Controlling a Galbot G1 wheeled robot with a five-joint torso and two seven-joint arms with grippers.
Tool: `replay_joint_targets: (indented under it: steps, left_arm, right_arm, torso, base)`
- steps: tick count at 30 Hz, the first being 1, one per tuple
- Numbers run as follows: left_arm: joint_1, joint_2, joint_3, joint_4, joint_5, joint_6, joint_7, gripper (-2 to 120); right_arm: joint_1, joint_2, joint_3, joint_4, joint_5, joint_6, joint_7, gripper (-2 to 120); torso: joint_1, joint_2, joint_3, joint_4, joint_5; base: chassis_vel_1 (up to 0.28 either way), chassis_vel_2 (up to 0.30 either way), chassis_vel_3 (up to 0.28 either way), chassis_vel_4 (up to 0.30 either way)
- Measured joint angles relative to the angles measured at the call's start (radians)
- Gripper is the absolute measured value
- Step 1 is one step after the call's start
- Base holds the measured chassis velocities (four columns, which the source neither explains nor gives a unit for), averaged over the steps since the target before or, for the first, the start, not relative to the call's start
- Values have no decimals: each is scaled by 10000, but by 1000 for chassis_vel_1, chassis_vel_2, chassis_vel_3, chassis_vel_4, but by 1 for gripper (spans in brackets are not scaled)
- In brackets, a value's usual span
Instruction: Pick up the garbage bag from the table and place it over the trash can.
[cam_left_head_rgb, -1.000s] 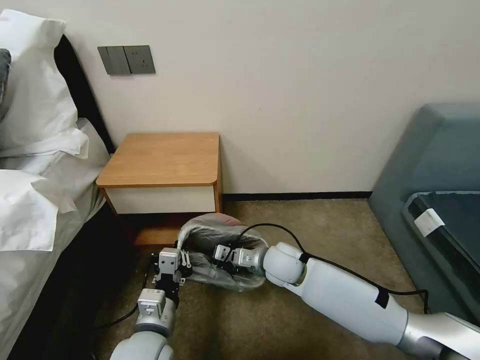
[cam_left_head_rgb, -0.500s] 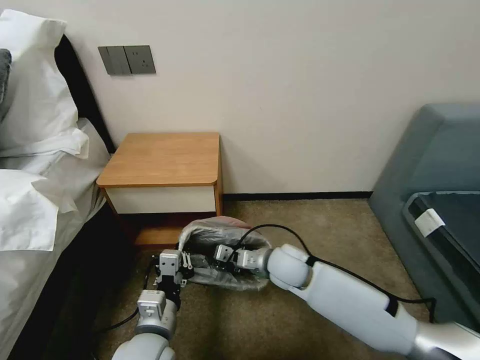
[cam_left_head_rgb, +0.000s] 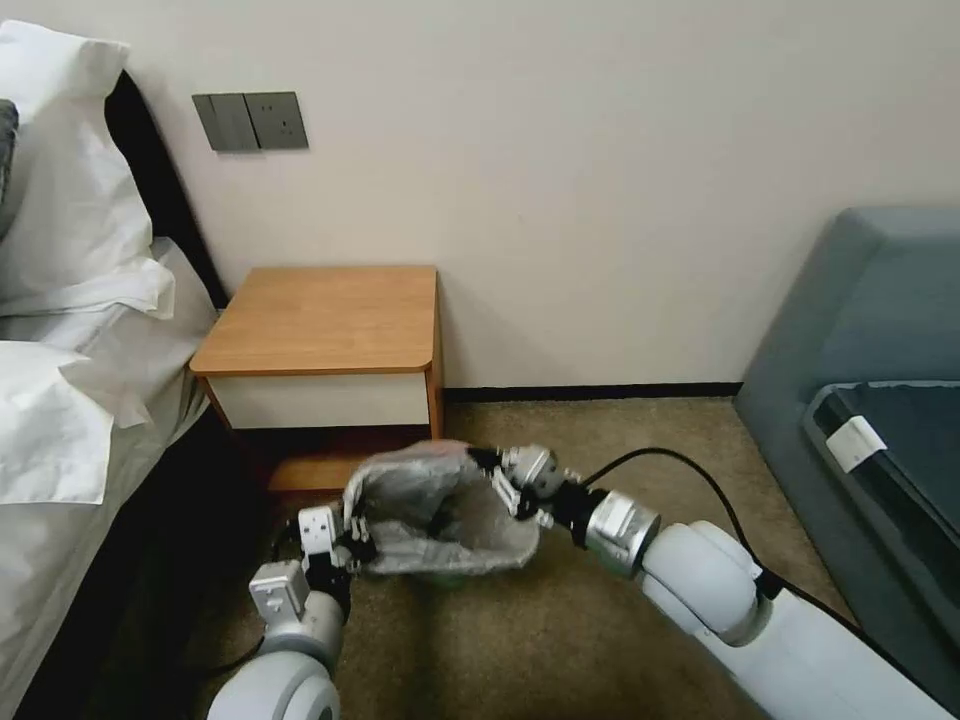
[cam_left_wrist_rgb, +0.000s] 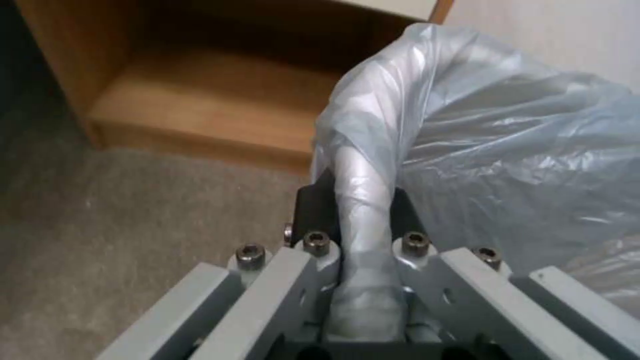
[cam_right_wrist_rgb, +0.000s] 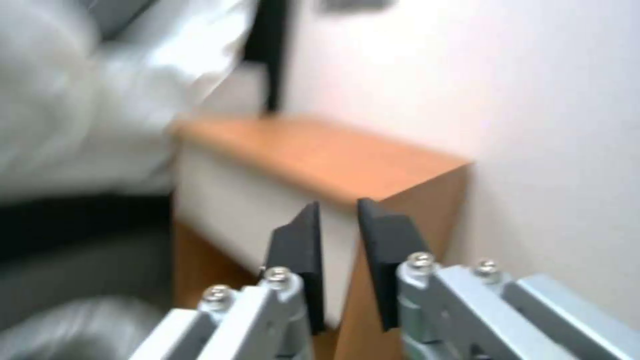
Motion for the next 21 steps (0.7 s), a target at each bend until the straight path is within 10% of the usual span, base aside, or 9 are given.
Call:
replay_joint_targets:
  steps: [8,21]
  left_arm:
    - [-441,477,44,988,-1123,309,319,2]
    - [-437,399,122,1505,-1724,44,-363,2]
  right_arm:
    - [-2279,1395,2287,100,1198,897,473,54]
    - [-2741,1882,2665,237,1169,1015,-103,99]
  torso:
    - [0,0,1,-8,1]
    - [0,0,1,-7,1]
  base:
    - [0,0,0,0]
    - [0,0,0,0]
